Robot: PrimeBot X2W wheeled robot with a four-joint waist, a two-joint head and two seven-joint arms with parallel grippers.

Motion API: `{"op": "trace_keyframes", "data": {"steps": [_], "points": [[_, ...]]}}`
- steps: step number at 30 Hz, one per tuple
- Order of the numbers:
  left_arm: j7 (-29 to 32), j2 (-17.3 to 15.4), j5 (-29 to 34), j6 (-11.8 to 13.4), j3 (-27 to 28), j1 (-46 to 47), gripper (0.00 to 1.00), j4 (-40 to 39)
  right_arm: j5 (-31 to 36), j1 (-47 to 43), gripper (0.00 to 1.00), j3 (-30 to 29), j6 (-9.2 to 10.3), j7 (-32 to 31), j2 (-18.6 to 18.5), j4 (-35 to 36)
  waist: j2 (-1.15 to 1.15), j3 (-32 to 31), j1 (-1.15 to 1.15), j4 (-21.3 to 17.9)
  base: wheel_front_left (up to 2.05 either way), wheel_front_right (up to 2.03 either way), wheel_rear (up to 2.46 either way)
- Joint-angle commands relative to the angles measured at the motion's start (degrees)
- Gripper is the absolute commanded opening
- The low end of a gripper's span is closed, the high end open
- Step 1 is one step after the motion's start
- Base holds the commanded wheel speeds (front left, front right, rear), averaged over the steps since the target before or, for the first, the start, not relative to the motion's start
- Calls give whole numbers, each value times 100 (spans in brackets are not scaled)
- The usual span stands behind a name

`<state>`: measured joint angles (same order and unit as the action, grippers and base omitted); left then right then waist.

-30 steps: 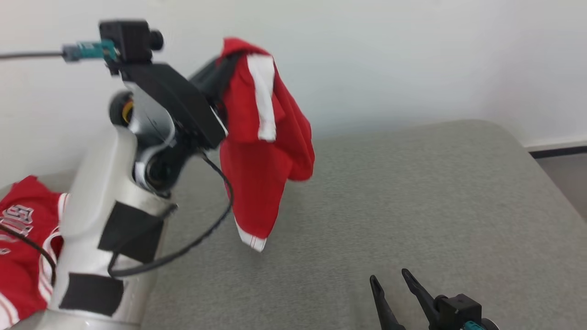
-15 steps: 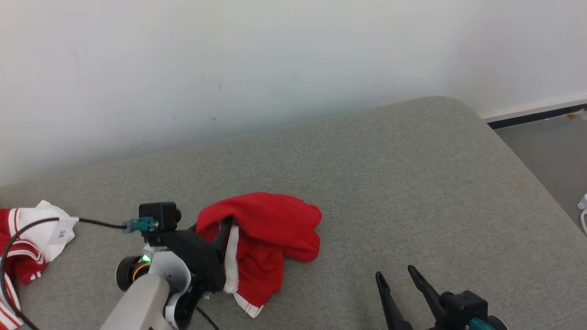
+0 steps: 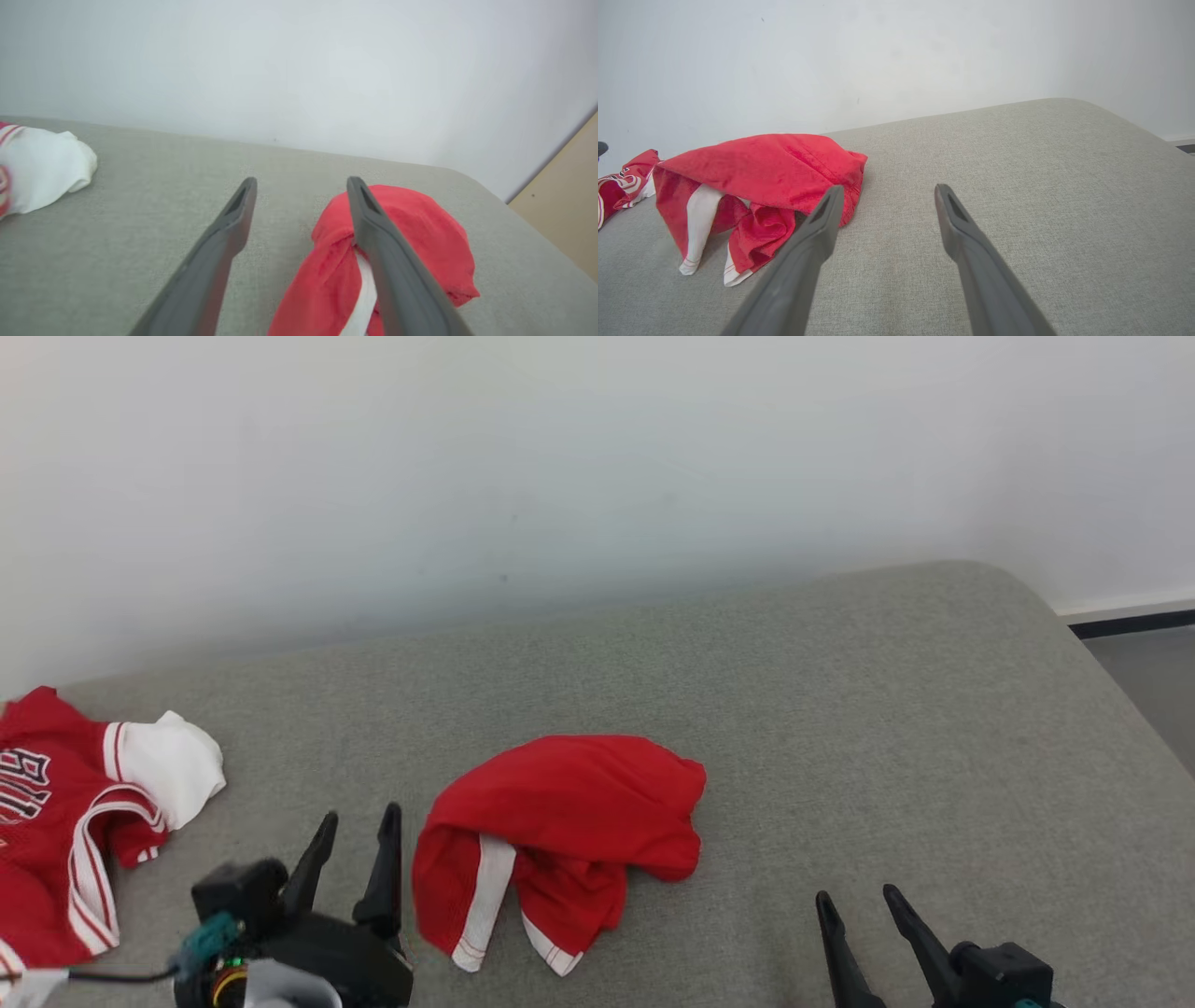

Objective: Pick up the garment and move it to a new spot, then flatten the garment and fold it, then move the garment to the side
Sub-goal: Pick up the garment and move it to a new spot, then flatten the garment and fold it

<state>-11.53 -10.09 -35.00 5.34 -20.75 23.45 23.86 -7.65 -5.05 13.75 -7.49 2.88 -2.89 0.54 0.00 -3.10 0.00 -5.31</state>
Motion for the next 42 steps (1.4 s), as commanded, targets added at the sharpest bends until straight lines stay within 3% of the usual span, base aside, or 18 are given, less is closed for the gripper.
{"op": "trace_keyframes", "data": {"steps": [1, 7, 11, 19, 28, 42], "points": [[-104, -65, 101, 89, 38, -242, 100, -121, -41, -57, 100, -44, 0, 25, 1, 26, 0, -73, 0, 204, 0, 0, 0], [-367, -174, 550, 578, 326, -1327, 100, -1156, 105, -151, 100, -365, 0, 11, 2, 162, 0, -111, 0, 569, 0, 0, 0], [-371, -38, 907, 741, 576, -1983, 100, -1908, 185, -141, 100, -485, 0, 14, 2, 177, 0, -154, 0, 769, 0, 0, 0], [-371, 111, 1395, 393, 908, -2832, 100, -2654, 273, -215, 100, -599, 0, 174, -37, -4, 0, -263, 0, 1031, 0, 0, 0], [-372, 217, 1876, -219, 1123, -3309, 100, -2894, 391, -391, 100, -507, 0, 518, -189, -309, 0, -383, 0, 1160, 0, 0, 0], [-373, 447, 2180, -545, 1473, -3498, 100, -2767, 475, -280, 100, -426, 0, 466, -110, -400, 0, -374, 0, 993, 0, 0, 0]]}}
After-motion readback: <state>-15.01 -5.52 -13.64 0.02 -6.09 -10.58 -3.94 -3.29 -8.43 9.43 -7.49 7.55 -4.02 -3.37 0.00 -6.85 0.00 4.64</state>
